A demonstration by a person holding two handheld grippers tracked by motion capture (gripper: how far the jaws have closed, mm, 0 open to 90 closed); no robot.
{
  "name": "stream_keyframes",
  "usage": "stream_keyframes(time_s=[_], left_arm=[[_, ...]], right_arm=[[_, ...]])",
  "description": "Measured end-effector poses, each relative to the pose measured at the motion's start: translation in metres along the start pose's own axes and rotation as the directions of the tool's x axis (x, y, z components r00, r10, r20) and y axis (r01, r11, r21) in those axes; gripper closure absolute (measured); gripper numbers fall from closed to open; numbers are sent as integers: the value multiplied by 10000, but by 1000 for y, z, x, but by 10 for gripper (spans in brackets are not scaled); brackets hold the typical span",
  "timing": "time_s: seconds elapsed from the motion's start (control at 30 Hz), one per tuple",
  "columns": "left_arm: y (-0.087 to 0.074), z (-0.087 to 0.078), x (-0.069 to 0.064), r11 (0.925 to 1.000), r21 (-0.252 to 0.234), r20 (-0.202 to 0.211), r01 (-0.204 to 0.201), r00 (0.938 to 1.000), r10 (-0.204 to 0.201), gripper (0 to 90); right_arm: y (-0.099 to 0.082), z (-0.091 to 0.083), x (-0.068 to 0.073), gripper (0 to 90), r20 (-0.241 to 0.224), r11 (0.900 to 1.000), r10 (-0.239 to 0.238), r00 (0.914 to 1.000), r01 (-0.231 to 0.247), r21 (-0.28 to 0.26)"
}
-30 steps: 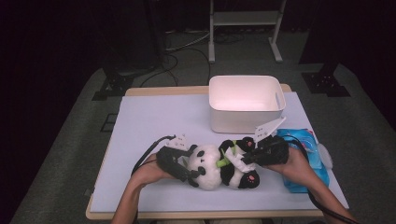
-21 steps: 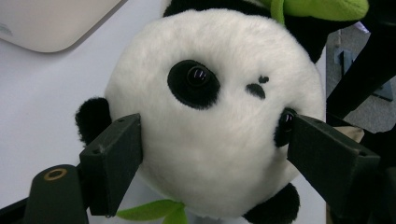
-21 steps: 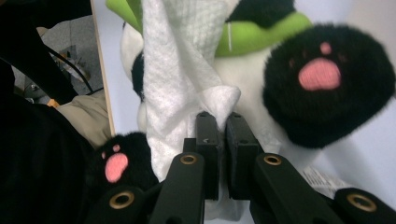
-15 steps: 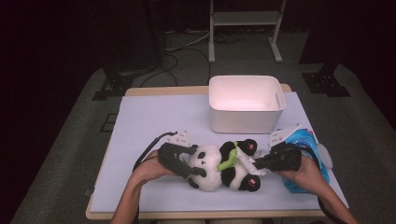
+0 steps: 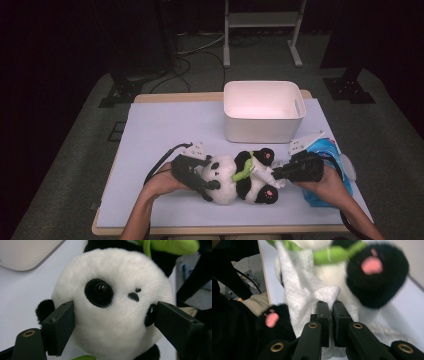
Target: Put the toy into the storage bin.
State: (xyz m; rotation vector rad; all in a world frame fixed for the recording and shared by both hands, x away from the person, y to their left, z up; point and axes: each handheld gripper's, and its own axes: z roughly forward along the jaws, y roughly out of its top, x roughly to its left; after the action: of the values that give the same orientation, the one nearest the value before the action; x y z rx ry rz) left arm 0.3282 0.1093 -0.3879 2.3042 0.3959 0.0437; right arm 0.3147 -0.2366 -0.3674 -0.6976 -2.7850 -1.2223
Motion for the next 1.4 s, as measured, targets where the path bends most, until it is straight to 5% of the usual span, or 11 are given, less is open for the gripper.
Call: stream_keyframes(time_s=[0.17, 0.33, 0.8, 1.0, 1.1, 1.17, 1.33, 1.4], left_arm=[[0, -2, 1, 10000, -45, 42, 27, 10000, -26, 173], [0, -2, 1, 10000, -47, 39, 50, 10000, -50, 173], [1, 0, -1, 9998, -87, 37, 160, 9999, -159, 174], [2, 0, -1, 9999, 2, 33, 111, 9999, -111, 179], [1, 0, -1, 10000, -8, 25, 90, 10000, -90, 179], [2, 0, -1, 9999, -7, 12, 105, 9999, -105, 179], [2, 0, -1, 9998, -19, 1, 222, 9998, -222, 180], [1, 0, 0, 9998, -37, 6, 207, 9998, -207, 180]], right_arm=[[23, 4, 9, 851, -165, 9986, -522, 9985, 521, -79], [37, 17, 21, 824, -267, 9927, -1125, 9933, 1135, 418], [26, 19, 40, 589, 54, 9713, -2085, 9780, 2064, 1178], [27, 35, 52, 584, 728, 9519, -2907, 9541, 2807, 1226], [27, 39, 60, 734, 1285, 9305, -3524, 9270, 3323, 1542], [28, 38, 59, 768, 1307, 9329, -3453, 9293, 3248, 1552], [27, 25, 46, 824, 923, 9617, -2594, 9613, 2484, 1160], [26, 24, 44, 824, 930, 9638, -2526, 9631, 2420, 1122]])
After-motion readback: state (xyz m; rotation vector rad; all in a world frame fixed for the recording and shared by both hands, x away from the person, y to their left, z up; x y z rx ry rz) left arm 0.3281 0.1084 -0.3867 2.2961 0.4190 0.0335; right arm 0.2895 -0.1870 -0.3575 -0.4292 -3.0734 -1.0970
